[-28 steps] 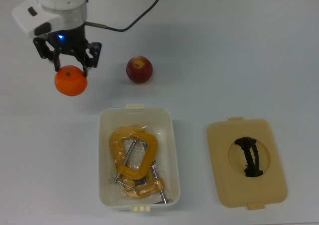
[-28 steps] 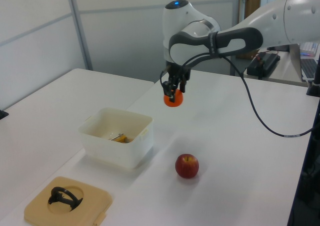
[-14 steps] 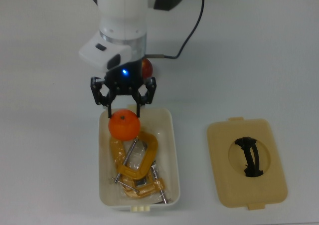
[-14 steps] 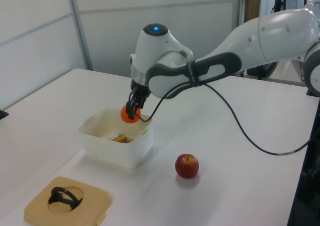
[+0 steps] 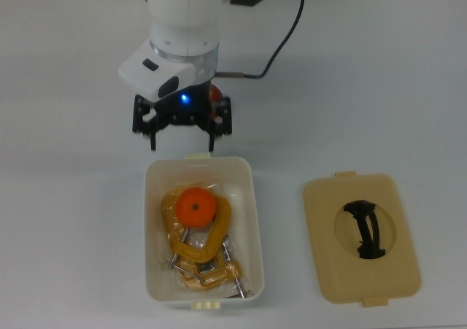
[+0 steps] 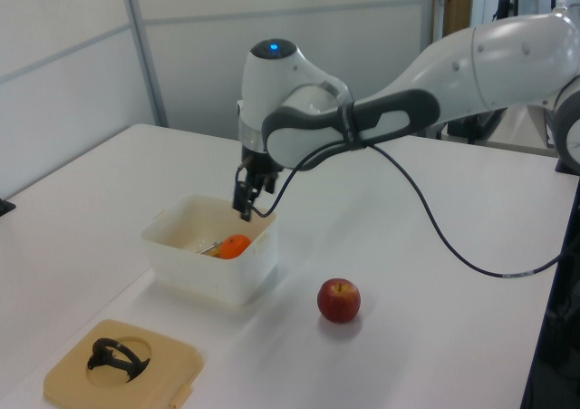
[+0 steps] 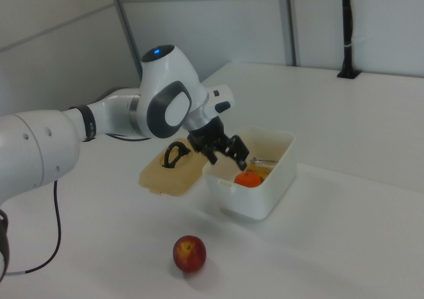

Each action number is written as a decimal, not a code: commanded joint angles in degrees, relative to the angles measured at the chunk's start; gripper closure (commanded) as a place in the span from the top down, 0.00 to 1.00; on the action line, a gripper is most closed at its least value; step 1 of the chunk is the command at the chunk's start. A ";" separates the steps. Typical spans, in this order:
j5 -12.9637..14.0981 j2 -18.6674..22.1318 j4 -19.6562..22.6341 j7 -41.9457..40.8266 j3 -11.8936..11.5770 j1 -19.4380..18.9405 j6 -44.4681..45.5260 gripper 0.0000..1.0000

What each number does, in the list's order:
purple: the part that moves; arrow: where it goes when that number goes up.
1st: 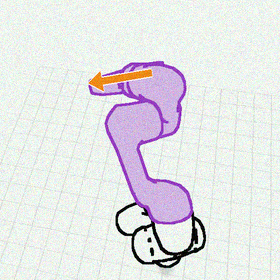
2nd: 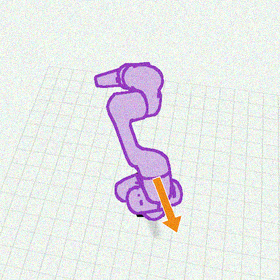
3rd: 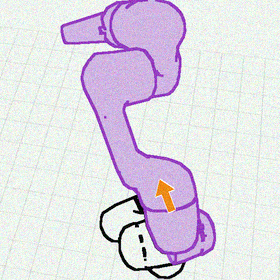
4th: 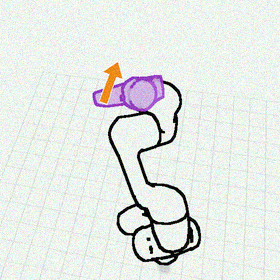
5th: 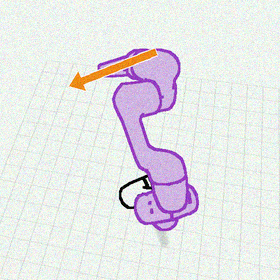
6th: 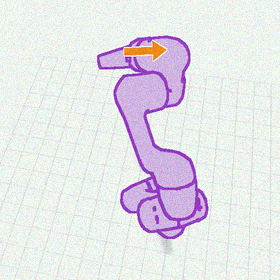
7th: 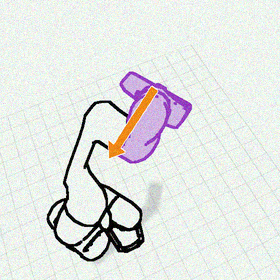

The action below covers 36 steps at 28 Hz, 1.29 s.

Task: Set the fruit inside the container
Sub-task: 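Lower the tangerine into the container and open the gripper, then move the gripper over the red apple and descend onto it, then close the gripper around the red apple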

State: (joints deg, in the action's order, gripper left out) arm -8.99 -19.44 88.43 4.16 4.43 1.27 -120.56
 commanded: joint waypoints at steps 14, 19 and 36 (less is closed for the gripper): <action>3.01 2.83 10.97 -11.98 1.10 -0.48 16.59 1.00; 2.66 2.83 13.35 -12.77 2.42 -0.48 16.50 1.00; -2.17 2.75 18.53 -14.88 3.13 -0.66 14.66 1.00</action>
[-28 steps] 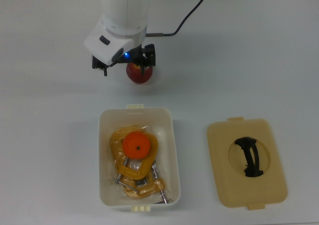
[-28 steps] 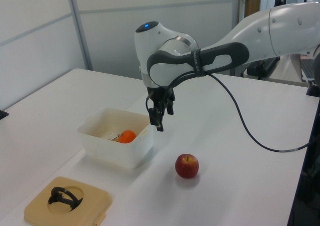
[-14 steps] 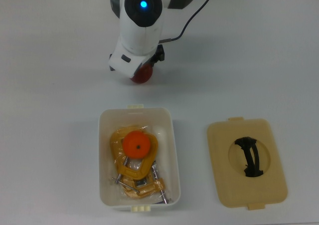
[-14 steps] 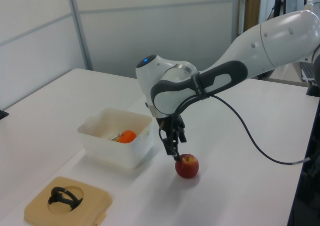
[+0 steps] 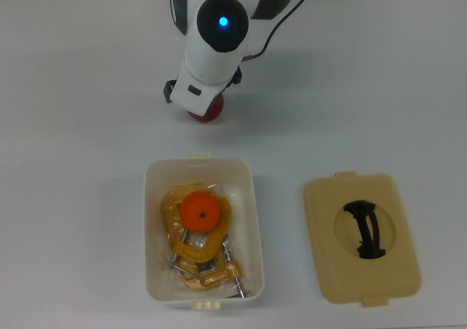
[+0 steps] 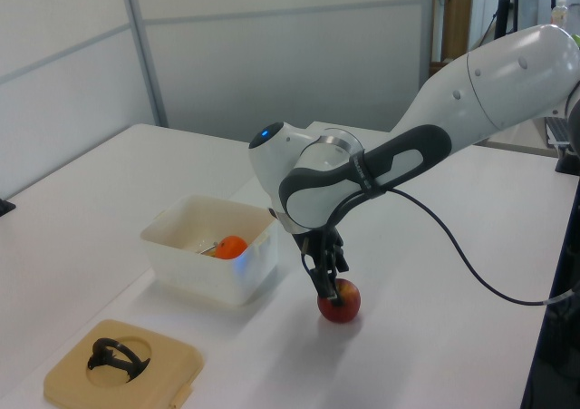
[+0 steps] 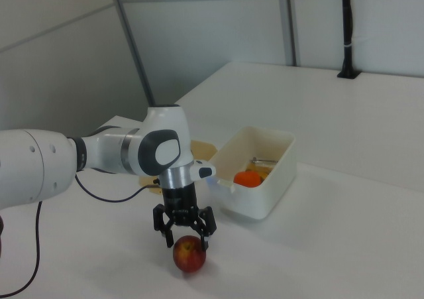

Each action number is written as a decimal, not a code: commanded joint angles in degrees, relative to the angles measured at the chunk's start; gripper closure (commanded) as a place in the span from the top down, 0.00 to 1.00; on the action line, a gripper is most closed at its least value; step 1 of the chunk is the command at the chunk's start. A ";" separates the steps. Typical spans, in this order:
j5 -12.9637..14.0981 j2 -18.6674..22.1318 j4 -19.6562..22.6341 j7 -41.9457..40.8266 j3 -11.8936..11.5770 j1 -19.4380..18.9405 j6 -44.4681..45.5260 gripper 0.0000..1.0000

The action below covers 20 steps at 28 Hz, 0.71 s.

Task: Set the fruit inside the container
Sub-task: 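Close the gripper around the red apple, then lift the apple and carry it over the white container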

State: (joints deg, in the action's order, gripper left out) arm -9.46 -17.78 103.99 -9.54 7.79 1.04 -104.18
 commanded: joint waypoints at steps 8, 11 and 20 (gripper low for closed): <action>-1.87 0.73 4.03 -1.00 0.12 -0.95 -4.71 0.93; -1.87 0.65 3.59 -1.09 0.12 -0.95 -5.59 0.75; -1.87 2.32 -3.70 -1.79 -0.67 -0.25 -5.07 0.59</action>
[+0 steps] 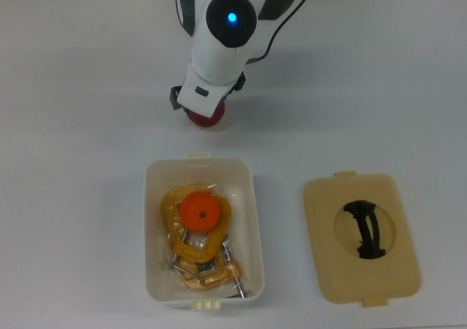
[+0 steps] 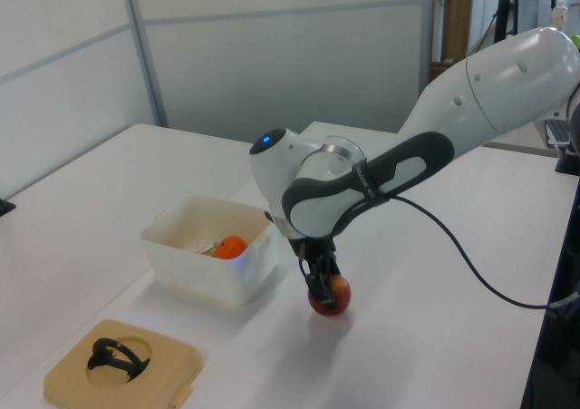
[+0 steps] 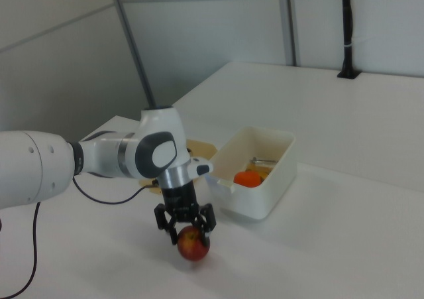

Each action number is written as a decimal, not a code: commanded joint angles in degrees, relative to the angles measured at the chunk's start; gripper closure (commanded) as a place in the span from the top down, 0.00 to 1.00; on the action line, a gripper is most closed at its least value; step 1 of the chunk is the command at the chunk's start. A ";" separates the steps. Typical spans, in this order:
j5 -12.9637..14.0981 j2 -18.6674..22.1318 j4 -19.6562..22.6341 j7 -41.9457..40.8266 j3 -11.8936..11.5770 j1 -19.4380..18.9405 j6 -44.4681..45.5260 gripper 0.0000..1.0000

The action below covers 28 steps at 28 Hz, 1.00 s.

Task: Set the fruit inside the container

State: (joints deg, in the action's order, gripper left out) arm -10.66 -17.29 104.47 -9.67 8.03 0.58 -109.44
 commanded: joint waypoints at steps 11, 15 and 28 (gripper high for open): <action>-0.15 0.94 -18.50 1.40 -1.26 3.55 -2.08 0.59; -0.15 0.68 -18.78 5.88 -1.17 3.64 -10.77 0.59; -1.56 -5.83 -18.34 25.22 -1.00 2.76 -27.76 1.00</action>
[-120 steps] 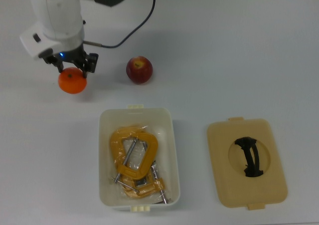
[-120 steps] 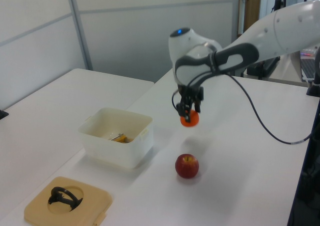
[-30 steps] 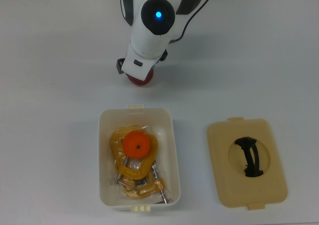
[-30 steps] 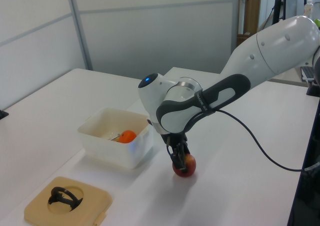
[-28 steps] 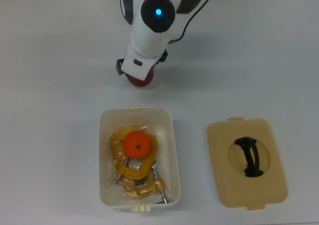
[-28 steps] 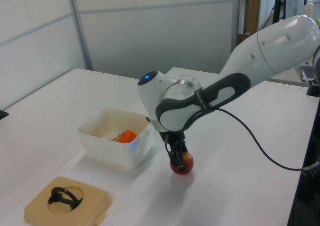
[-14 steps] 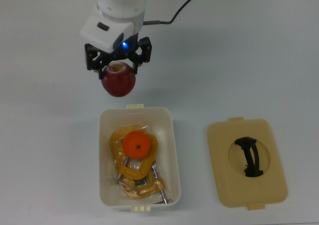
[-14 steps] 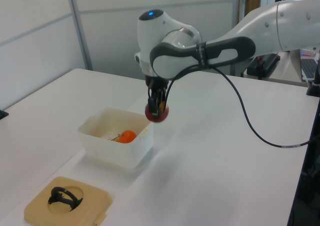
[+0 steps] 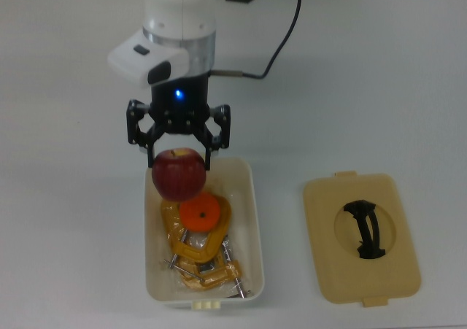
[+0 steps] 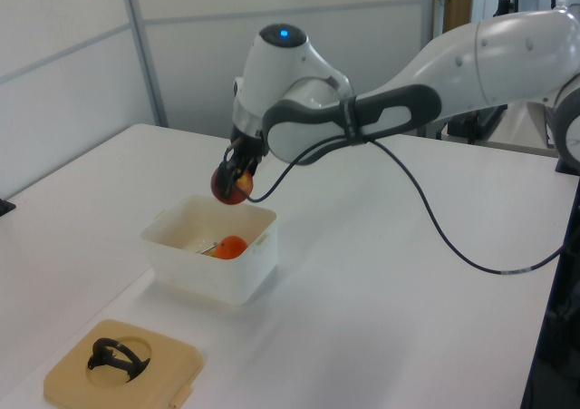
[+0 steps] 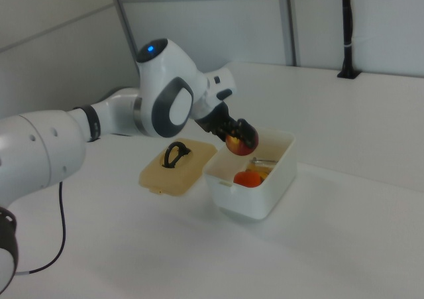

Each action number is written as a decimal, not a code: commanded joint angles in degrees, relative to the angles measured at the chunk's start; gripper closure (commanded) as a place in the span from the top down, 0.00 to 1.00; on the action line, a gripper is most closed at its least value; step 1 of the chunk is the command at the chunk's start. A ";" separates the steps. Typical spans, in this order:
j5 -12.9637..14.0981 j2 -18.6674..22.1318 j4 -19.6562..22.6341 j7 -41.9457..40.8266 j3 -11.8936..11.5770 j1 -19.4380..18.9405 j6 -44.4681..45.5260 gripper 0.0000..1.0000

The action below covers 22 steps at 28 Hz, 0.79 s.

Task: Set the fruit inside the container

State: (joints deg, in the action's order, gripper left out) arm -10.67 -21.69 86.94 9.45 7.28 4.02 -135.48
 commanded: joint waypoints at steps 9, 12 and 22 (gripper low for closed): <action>-0.23 2.08 -0.46 7.07 -0.16 -0.33 6.52 1.00; -0.23 4.01 -0.46 6.99 -0.07 -0.24 11.80 1.00; 2.67 12.45 1.03 1.37 -0.07 -0.59 37.82 1.00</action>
State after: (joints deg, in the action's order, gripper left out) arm -9.75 -13.70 85.54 14.46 7.38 3.83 -106.56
